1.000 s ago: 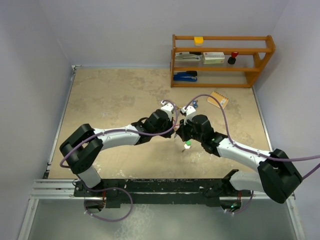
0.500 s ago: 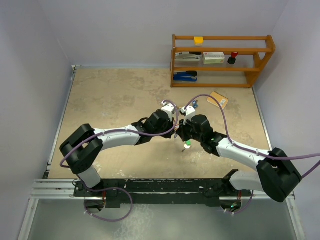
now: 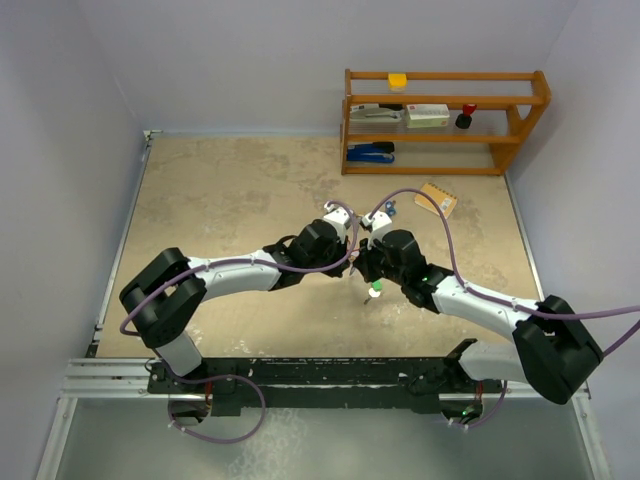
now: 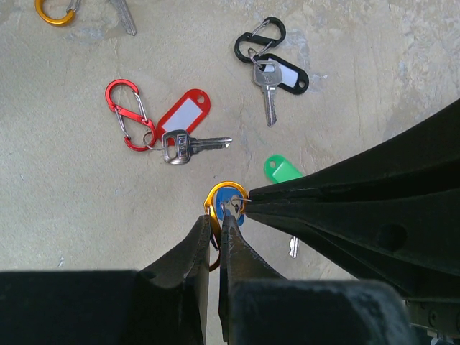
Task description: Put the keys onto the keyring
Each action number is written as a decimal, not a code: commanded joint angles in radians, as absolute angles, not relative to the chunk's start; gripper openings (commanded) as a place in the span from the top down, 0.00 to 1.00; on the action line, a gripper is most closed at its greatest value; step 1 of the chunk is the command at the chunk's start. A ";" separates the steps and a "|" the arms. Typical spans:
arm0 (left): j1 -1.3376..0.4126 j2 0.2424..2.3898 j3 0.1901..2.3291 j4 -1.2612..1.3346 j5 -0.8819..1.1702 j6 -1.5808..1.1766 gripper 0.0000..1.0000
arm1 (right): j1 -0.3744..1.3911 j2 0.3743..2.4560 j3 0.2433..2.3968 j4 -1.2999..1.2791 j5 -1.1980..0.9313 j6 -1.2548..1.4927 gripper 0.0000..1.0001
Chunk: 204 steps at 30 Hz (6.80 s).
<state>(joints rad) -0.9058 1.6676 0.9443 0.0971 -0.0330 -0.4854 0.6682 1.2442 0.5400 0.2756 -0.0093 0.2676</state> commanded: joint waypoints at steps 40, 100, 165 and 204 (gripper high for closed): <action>-0.914 1.476 0.866 0.069 -0.430 -0.558 0.25 | 0.669 1.126 0.579 0.183 0.279 0.289 1.00; -0.752 1.450 0.693 -0.070 -0.672 -0.776 0.24 | 0.674 1.453 0.786 0.431 0.022 0.293 0.36; -0.788 1.445 0.788 0.028 -0.515 -0.645 1.00 | 0.675 1.138 0.505 -0.068 0.221 0.464 0.43; -0.798 1.475 0.788 0.025 -0.526 -0.644 1.00 | 0.673 1.168 0.439 -0.011 0.208 0.505 0.76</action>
